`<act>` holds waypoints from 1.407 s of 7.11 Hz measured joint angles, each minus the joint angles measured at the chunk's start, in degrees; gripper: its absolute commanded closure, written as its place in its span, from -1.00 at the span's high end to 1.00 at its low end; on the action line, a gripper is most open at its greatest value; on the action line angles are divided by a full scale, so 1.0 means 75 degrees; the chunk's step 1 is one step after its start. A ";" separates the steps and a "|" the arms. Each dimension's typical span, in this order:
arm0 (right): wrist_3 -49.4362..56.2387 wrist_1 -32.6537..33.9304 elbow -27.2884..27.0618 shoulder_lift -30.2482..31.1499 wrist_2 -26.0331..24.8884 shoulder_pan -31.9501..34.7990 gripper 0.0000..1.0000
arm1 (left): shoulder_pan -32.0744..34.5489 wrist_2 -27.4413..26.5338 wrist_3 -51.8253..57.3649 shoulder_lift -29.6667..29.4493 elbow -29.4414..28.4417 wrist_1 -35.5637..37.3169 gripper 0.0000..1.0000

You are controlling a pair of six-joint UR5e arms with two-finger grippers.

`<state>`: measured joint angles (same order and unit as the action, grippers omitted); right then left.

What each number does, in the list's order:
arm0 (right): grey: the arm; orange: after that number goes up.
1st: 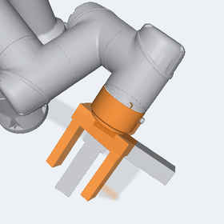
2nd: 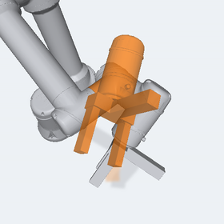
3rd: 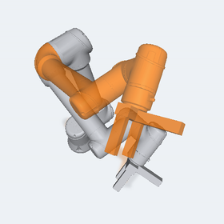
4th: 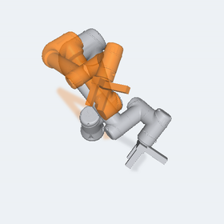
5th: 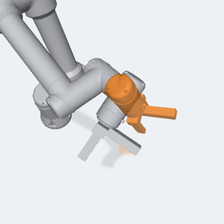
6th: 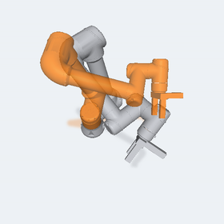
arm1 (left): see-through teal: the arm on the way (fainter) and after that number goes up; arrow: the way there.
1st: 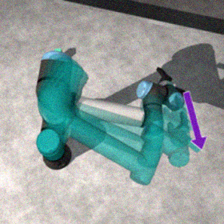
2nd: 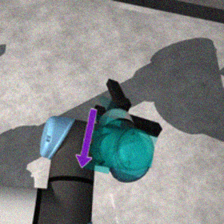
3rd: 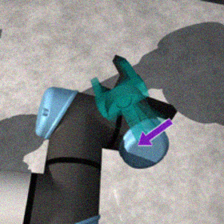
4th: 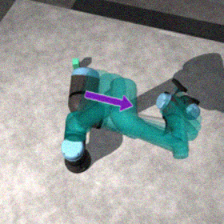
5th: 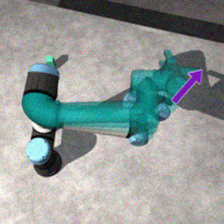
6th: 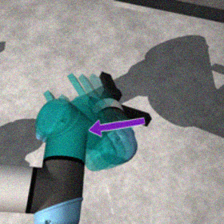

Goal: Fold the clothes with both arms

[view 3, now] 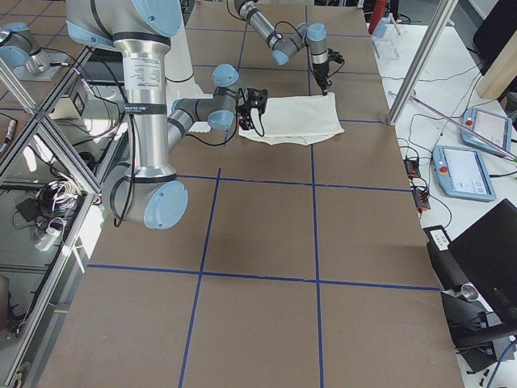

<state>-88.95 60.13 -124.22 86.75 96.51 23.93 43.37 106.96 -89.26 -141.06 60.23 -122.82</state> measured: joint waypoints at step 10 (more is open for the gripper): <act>0.1477 0.4398 0.1990 -0.3300 0.0133 -0.0250 1.00 | 0.0265 -0.0047 0.2471 0.1475 0.3830 0.2726 1.00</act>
<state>-77.87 93.11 -109.29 62.01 97.51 22.06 45.35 106.61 -70.73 -130.00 88.96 -102.38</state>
